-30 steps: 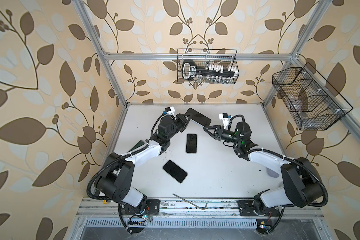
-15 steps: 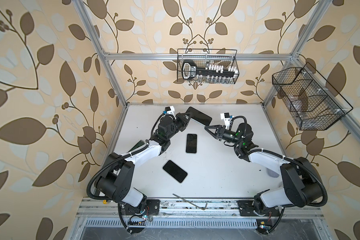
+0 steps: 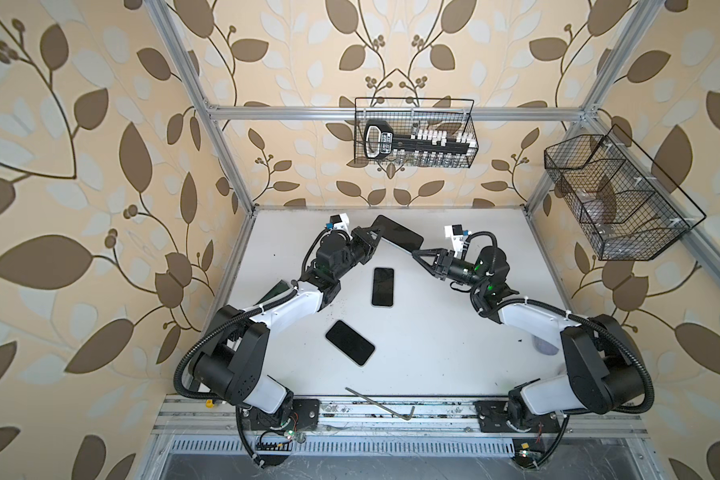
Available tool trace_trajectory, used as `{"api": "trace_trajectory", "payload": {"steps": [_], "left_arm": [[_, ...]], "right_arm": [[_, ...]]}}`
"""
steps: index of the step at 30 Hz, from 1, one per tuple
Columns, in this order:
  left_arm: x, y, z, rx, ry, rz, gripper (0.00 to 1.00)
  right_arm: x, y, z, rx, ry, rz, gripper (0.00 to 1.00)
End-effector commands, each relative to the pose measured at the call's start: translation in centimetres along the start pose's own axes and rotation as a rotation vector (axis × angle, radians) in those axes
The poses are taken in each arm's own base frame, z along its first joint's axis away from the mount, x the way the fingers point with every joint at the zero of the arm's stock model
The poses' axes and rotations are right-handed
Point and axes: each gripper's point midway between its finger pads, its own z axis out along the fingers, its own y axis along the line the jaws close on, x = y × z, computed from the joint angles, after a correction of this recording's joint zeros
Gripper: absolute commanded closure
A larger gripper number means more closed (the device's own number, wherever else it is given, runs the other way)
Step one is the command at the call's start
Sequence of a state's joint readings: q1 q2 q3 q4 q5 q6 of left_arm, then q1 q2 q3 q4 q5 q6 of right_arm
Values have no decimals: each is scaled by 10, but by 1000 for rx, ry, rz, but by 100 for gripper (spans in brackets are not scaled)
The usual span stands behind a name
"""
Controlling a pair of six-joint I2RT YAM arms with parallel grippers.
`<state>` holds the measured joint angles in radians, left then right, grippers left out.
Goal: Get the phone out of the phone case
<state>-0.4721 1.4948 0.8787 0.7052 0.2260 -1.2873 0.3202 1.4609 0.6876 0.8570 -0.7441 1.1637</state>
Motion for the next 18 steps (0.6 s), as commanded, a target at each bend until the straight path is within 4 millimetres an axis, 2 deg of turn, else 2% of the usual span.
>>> {"api": "trace_trajectory", "payload": {"steps": [1, 8, 11, 18], "left_arm": [[-2, -42, -10, 126, -14, 33, 100], [-2, -48, -9, 139, -9, 34, 100], [-1, -47, -9, 138, -8, 29, 100], [-1, -47, -9, 138, -8, 29, 100]], "right_arm": [[-7, 17, 1, -56, -9, -31, 68], [-6, 19, 7, -74, 0, -23, 74], [-6, 18, 8, -74, 1, -22, 80], [-5, 15, 7, -73, -1, -24, 84]]}}
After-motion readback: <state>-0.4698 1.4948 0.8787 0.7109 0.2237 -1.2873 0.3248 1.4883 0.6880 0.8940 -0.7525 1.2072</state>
